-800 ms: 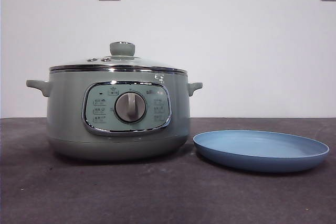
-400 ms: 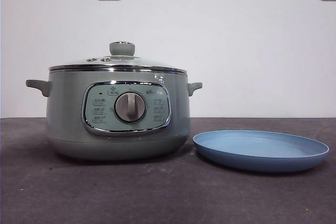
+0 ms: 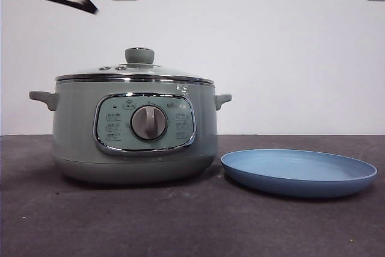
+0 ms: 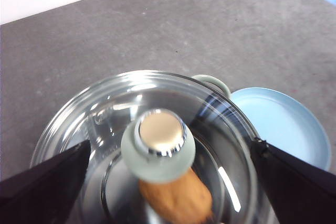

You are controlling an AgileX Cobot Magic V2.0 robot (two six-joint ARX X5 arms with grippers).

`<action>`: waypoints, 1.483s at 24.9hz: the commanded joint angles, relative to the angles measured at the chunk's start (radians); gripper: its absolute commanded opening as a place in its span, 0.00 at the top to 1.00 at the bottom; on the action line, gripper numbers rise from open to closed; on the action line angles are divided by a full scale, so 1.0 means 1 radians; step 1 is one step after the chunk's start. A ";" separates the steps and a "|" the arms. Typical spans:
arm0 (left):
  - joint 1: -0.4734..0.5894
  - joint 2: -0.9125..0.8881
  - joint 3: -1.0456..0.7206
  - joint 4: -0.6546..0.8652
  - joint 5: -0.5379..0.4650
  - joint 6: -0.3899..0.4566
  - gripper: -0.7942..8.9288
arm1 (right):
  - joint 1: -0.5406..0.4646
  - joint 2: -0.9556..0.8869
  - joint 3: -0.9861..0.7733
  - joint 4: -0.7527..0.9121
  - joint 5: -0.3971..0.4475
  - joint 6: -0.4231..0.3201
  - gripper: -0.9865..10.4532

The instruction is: Take the potato out from the steamer,put the potato on the plate,close the lid

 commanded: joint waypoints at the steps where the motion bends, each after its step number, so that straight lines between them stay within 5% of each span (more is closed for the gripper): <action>1: -0.024 0.067 0.021 0.039 -0.031 0.014 0.31 | 0.002 0.000 0.000 0.006 -0.001 0.003 0.34; 16: -0.080 0.262 0.031 0.116 -0.105 0.020 0.31 | 0.002 0.000 0.000 0.006 0.002 0.003 0.34; 27: -0.091 0.234 0.032 0.098 -0.102 0.015 0.93 | 0.002 0.022 0.000 0.005 0.005 0.003 0.34; 37: -0.091 0.176 0.033 0.102 -0.102 0.008 0.93 | 0.002 0.029 0.000 0.012 0.005 0.014 0.34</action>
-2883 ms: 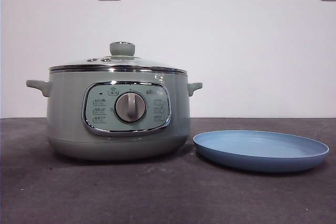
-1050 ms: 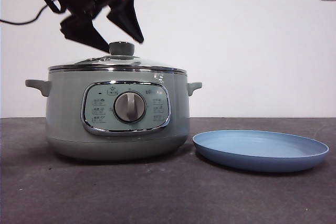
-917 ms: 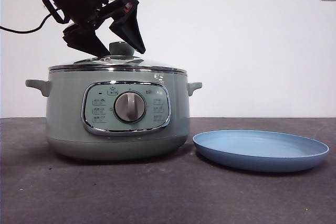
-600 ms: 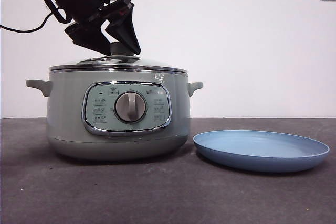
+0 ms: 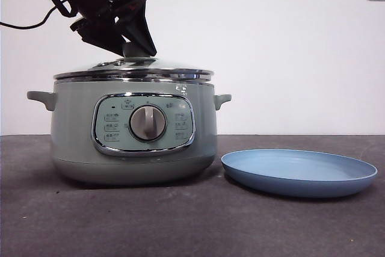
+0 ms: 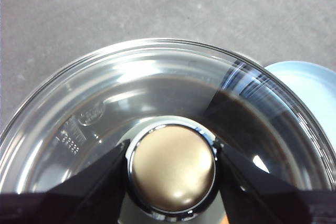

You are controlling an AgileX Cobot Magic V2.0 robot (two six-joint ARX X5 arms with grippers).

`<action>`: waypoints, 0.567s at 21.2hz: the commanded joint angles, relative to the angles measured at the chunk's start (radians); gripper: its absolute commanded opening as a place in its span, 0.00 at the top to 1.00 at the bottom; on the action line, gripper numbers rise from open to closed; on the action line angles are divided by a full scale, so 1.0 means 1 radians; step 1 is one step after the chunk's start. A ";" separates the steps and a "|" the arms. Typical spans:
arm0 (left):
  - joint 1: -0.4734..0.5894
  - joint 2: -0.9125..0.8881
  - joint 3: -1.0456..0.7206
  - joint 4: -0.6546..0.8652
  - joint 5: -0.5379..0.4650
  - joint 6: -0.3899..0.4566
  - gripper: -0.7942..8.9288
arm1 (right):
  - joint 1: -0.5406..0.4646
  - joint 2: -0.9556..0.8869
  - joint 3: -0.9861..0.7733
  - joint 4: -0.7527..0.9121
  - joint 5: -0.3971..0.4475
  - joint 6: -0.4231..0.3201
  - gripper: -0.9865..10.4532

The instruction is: Take the potato out from the steamer,put the potato on the plate,close the lid

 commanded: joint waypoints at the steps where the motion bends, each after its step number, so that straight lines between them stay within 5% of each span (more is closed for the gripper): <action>1: -0.004 -0.039 0.002 0.017 0.014 -0.006 0.93 | 0.002 0.005 0.000 0.022 0.002 0.029 0.34; 6: -0.001 -0.135 0.007 -0.011 0.008 -0.016 0.93 | 0.022 0.039 0.000 0.082 0.002 0.075 0.34; 12: 0.030 -0.382 0.007 -0.161 -0.047 -0.033 0.93 | 0.164 0.156 0.008 0.277 0.009 0.195 0.34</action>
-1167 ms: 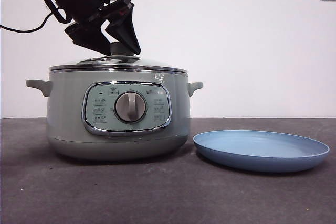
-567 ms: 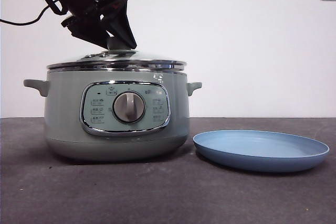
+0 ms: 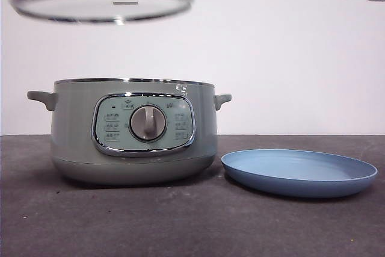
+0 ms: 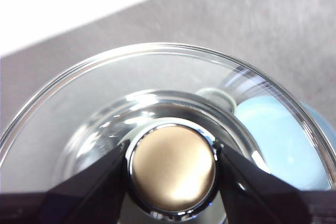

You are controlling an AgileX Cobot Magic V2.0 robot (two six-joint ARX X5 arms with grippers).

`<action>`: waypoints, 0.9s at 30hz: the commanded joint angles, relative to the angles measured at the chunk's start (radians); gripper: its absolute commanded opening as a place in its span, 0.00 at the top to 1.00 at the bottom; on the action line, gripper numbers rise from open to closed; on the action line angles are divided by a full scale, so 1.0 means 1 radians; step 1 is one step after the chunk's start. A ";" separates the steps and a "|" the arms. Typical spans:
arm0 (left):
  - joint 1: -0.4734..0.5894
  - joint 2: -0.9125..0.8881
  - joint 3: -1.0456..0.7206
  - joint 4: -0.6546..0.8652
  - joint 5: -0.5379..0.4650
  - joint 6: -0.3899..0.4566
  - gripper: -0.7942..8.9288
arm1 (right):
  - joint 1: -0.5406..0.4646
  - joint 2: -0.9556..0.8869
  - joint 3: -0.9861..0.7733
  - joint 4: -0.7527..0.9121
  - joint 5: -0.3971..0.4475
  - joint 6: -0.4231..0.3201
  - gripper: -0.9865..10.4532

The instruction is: Take the potato out from the steamer,put the potato on the plate,close the lid

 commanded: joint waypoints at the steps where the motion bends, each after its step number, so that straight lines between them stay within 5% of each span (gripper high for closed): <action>1: 0.017 -0.111 0.007 -0.050 -0.035 -0.013 0.93 | 0.063 0.060 0.020 0.071 0.035 0.078 0.34; 10: 0.035 -0.392 0.007 -0.340 -0.194 -0.023 0.93 | 0.274 0.393 0.314 0.086 0.211 0.075 0.34; 27: 0.035 -0.614 0.008 -0.595 -0.269 -0.071 0.93 | 0.480 0.973 0.804 0.088 0.502 0.031 0.34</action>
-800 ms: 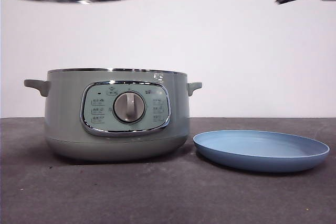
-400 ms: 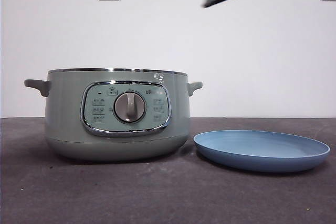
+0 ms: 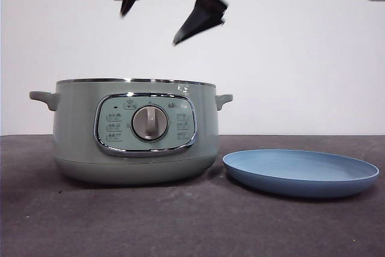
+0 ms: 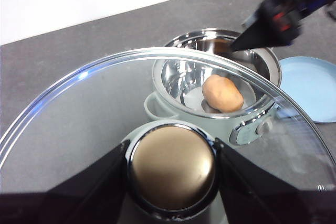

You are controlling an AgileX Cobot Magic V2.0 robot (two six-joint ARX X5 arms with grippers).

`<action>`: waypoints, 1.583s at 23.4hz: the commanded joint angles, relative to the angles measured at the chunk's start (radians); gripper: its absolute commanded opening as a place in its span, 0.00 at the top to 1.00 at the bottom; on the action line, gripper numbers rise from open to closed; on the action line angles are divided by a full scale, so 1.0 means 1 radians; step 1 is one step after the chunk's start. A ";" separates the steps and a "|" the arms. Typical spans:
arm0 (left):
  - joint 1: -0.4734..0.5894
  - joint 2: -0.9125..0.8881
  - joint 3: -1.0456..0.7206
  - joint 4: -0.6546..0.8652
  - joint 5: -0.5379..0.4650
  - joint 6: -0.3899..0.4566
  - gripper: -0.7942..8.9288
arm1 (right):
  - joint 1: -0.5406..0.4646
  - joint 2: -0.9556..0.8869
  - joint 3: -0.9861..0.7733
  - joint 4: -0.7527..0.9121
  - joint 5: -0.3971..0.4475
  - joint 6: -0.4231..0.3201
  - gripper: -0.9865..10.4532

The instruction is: Take the potato out from the steamer,put the potato on the plate,close the lid

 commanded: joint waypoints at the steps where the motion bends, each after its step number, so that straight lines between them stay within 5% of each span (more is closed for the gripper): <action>1: 0.002 0.000 0.008 0.028 -0.005 -0.010 0.93 | 0.018 0.064 0.017 0.007 0.046 -0.019 0.34; 12: 0.002 0.000 0.009 0.020 -0.003 -0.010 0.93 | 0.062 0.200 0.018 0.055 0.175 -0.031 0.34; 27: 0.002 0.000 0.008 0.021 0.001 -0.002 0.93 | 0.067 0.279 0.018 0.017 0.205 -0.008 0.40; 30: 0.002 0.000 0.009 0.021 0.001 -0.002 0.93 | 0.069 0.282 0.018 0.037 0.204 -0.008 0.52; 34: 0.002 0.000 0.008 0.021 0.001 -0.002 0.93 | 0.074 0.282 0.018 0.035 0.204 -0.021 0.87; 37: 0.002 0.000 0.008 0.022 0.001 -0.002 0.93 | 0.077 0.272 0.026 0.047 0.204 -0.033 0.92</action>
